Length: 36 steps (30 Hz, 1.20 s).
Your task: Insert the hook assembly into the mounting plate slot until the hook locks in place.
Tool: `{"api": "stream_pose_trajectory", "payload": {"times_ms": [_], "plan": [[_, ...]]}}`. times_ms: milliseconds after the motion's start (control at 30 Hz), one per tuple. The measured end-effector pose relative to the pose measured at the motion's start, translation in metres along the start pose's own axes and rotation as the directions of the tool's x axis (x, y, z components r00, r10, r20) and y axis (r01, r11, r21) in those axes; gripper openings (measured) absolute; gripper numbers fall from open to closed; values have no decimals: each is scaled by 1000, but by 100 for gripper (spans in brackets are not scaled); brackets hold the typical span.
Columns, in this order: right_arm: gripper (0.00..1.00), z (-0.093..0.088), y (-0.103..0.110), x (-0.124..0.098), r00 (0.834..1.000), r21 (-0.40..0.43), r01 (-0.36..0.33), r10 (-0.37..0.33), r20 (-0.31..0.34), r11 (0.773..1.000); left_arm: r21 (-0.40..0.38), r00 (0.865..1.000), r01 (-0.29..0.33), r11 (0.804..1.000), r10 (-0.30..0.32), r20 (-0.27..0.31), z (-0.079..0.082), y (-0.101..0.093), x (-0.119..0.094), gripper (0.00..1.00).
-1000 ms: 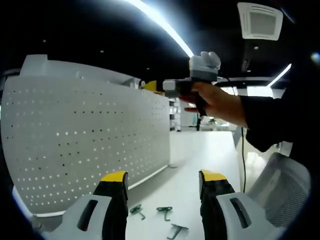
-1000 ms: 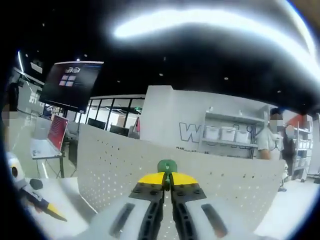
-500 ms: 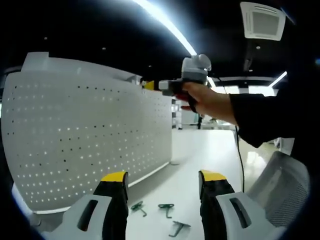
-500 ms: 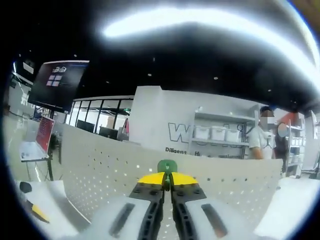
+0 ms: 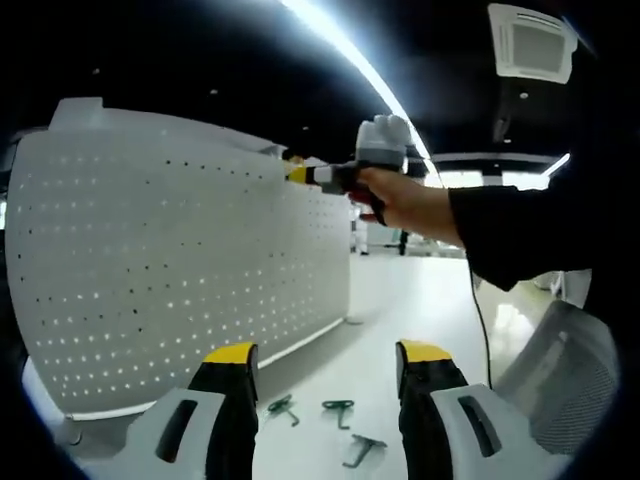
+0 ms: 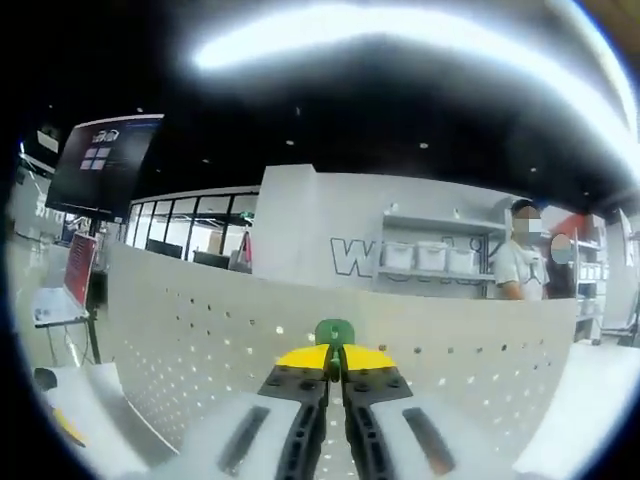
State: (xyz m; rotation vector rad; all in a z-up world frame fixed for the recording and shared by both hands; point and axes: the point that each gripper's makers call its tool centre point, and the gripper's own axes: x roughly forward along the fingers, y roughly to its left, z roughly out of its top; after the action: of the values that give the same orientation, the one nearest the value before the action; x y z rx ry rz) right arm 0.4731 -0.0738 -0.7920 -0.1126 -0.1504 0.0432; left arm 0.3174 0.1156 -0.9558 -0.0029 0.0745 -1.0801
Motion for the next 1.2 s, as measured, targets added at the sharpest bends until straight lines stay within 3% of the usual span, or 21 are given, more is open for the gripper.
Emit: {"api": "stream_pose_trajectory", "payload": {"times_ms": [367,867,1000,1200], "plan": [[1,-9,-5,10,1000,24,12,-12,-14,1000,-3,1000,12,1000,-12,-14,-5,-2,2,56],[1,-13,-5,14,999,-19,25,-26,-29,1000,-10,1000,11,1000,-11,-18,-7,0,1,55],[2,-14,-3,13,999,-59,31,-33,-34,998,-12,1000,9,1000,-9,-17,-7,1,1,55],[2,-15,0,14,996,-194,50,-63,-60,980,-12,1000,15,1000,-15,-20,-8,0,2,55]]}}
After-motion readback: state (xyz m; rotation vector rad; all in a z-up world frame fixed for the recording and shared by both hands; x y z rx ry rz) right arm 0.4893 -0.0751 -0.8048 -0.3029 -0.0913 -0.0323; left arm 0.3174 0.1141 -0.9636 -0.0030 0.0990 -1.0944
